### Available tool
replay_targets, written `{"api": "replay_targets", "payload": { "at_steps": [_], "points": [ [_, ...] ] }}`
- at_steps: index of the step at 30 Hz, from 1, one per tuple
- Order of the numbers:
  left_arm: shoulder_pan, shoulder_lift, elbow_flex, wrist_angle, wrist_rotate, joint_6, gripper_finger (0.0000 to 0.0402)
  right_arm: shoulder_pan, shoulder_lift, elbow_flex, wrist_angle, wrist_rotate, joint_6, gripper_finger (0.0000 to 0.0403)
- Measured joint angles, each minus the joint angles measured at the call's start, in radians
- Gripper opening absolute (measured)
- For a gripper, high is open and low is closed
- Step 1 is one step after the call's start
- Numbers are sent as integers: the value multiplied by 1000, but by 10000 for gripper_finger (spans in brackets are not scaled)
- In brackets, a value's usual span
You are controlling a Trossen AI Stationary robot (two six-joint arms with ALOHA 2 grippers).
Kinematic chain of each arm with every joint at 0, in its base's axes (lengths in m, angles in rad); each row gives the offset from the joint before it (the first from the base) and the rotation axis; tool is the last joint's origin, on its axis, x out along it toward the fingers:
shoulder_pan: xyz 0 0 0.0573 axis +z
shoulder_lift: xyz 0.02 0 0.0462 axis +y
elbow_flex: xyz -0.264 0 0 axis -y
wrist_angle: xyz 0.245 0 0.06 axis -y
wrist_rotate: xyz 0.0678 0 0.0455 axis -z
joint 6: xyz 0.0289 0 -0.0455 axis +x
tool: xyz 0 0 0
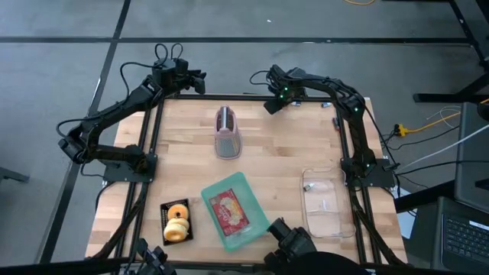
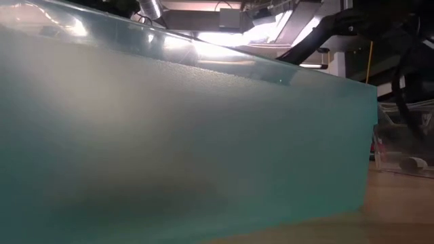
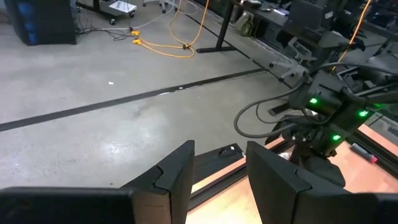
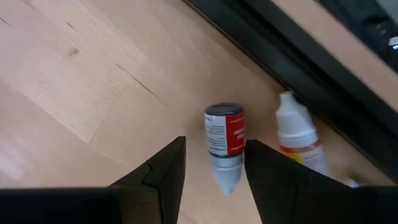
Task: Pick & Place Food Item
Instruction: Put the red food coloring bottle into the transparent bin
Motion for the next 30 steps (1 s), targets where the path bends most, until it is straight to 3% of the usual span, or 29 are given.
{"api": "replay_targets", "payload": {
  "at_steps": [10,19,30],
  "points": [
    [0,0,0,0,0,2,141,-3,35,5,-1,-22,4,153],
    [0,0,0,1,-1,3,141,-10,37,3,1,-42,8,59],
    [0,0,0,1,-2,3,141,-11,38,3,-5,-64,35,74]
  ]
}}
